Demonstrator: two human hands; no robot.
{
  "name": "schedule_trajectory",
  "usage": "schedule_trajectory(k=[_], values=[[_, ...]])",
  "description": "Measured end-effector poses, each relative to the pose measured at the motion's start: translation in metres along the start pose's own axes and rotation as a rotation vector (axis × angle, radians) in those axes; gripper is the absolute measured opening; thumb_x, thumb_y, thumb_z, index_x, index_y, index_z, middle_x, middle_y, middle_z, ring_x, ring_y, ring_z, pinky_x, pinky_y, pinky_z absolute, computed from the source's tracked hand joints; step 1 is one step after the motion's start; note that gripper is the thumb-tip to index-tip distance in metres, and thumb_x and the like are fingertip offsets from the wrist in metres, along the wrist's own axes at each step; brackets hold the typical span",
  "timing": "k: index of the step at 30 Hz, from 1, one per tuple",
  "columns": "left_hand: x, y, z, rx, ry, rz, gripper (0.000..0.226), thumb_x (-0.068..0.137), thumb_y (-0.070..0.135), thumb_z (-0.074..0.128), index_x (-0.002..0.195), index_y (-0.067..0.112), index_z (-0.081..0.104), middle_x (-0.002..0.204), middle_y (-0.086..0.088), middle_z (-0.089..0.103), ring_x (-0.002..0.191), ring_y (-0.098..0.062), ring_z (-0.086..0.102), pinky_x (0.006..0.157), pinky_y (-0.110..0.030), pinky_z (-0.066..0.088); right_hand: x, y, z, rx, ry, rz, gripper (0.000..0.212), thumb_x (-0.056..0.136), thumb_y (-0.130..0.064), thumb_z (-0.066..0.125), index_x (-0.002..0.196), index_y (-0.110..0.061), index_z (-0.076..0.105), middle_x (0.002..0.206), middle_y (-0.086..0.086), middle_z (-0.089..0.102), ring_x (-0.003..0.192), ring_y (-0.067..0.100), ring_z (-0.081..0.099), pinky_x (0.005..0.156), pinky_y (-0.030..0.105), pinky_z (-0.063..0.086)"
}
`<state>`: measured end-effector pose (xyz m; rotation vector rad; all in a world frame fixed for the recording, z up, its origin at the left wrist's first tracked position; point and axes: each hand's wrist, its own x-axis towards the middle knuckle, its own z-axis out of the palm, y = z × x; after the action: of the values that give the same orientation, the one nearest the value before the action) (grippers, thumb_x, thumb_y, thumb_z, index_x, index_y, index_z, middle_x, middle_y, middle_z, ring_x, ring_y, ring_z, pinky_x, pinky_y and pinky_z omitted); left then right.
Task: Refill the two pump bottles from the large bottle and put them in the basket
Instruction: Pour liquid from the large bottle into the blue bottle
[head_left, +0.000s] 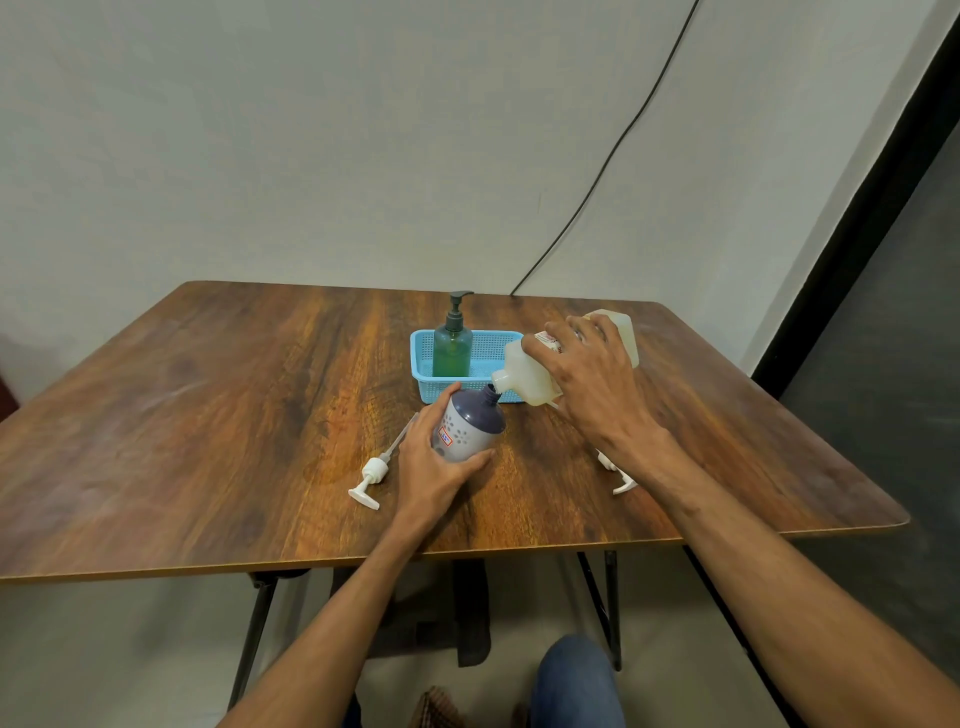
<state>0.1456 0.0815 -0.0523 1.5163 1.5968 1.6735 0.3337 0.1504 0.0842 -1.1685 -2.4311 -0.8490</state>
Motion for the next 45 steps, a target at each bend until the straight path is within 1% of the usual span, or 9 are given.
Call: schedule_trajectory(k=[7, 10, 15, 19, 23, 27, 31, 36, 45], values=[[0.000, 0.001, -0.001, -0.011, 0.005, 0.014, 0.095, 0.067, 0.044, 0.087, 0.150, 0.029, 0.044, 0.140, 0.008, 0.057, 0.129, -0.011, 0.053, 0.107, -0.049, 0.049, 0.000, 0.000, -0.001, 0.000, -0.008, -0.004, 0.078, 0.053, -0.022, 0.096, 0.123, -0.021, 0.062, 0.120, 0.017, 0.066, 0.107, 0.039, 0.060, 0.097, 0.054, 0.043], [-0.001, 0.002, 0.000, -0.017, 0.008, 0.010, 0.095, 0.066, 0.046, 0.087, 0.150, 0.028, 0.044, 0.140, 0.007, 0.056, 0.129, -0.010, 0.053, 0.107, -0.049, 0.049, 0.001, 0.000, -0.001, -0.004, -0.018, -0.003, 0.078, 0.054, -0.024, 0.096, 0.124, -0.021, 0.061, 0.121, 0.017, 0.065, 0.108, 0.040, 0.060, 0.098, 0.054, 0.043], [-0.001, 0.002, 0.000, -0.028, 0.002, 0.006, 0.096, 0.067, 0.047, 0.086, 0.150, 0.029, 0.044, 0.141, 0.008, 0.056, 0.129, -0.011, 0.053, 0.108, -0.049, 0.049, 0.001, -0.001, -0.003, -0.002, -0.022, -0.007, 0.075, 0.056, -0.019, 0.095, 0.123, -0.020, 0.062, 0.121, 0.019, 0.065, 0.109, 0.041, 0.060, 0.099, 0.056, 0.042], [-0.001, 0.003, 0.000, -0.036, 0.005, 0.011, 0.096, 0.066, 0.051, 0.084, 0.150, 0.028, 0.044, 0.140, 0.008, 0.057, 0.130, -0.010, 0.053, 0.108, -0.049, 0.048, 0.002, -0.001, -0.004, -0.014, -0.018, -0.013, 0.073, 0.057, -0.019, 0.093, 0.123, -0.021, 0.062, 0.120, 0.018, 0.065, 0.109, 0.041, 0.060, 0.100, 0.054, 0.041], [-0.001, 0.003, 0.000, -0.026, 0.008, 0.020, 0.094, 0.066, 0.046, 0.084, 0.150, 0.028, 0.045, 0.138, 0.008, 0.058, 0.128, -0.009, 0.054, 0.107, -0.049, 0.049, 0.002, 0.000, -0.005, -0.022, -0.016, -0.025, 0.074, 0.055, -0.020, 0.093, 0.122, -0.021, 0.061, 0.119, 0.017, 0.065, 0.106, 0.040, 0.060, 0.098, 0.052, 0.041], [-0.001, 0.002, -0.001, -0.029, 0.003, 0.016, 0.095, 0.067, 0.048, 0.084, 0.150, 0.027, 0.044, 0.139, 0.007, 0.057, 0.129, -0.010, 0.054, 0.108, -0.049, 0.049, 0.002, 0.000, -0.007, -0.025, -0.015, -0.030, 0.074, 0.055, -0.020, 0.094, 0.123, -0.020, 0.062, 0.120, 0.018, 0.065, 0.107, 0.041, 0.060, 0.098, 0.053, 0.043], [-0.001, 0.001, -0.001, -0.028, 0.002, 0.014, 0.095, 0.067, 0.046, 0.086, 0.150, 0.029, 0.044, 0.139, 0.008, 0.057, 0.129, -0.011, 0.054, 0.108, -0.049, 0.049, 0.003, -0.001, -0.008, -0.026, -0.009, -0.037, 0.071, 0.057, -0.017, 0.092, 0.121, -0.019, 0.063, 0.118, 0.019, 0.066, 0.106, 0.042, 0.060, 0.096, 0.053, 0.043], [0.000, 0.000, -0.001, -0.036, 0.000, 0.013, 0.095, 0.067, 0.043, 0.087, 0.150, 0.029, 0.044, 0.140, 0.008, 0.057, 0.129, -0.012, 0.054, 0.108, -0.050, 0.048, 0.003, -0.001, -0.008, -0.035, 0.003, -0.047, 0.067, 0.059, -0.019, 0.092, 0.119, -0.018, 0.063, 0.117, 0.019, 0.066, 0.105, 0.042, 0.061, 0.096, 0.052, 0.042], [0.000, -0.001, 0.000, -0.035, 0.002, 0.007, 0.096, 0.066, 0.050, 0.085, 0.150, 0.030, 0.043, 0.141, 0.007, 0.056, 0.130, -0.011, 0.053, 0.109, -0.050, 0.048, 0.003, -0.002, -0.011, -0.046, -0.017, -0.052, 0.067, 0.061, -0.017, 0.092, 0.122, -0.018, 0.062, 0.119, 0.020, 0.065, 0.108, 0.043, 0.060, 0.097, 0.055, 0.043]])
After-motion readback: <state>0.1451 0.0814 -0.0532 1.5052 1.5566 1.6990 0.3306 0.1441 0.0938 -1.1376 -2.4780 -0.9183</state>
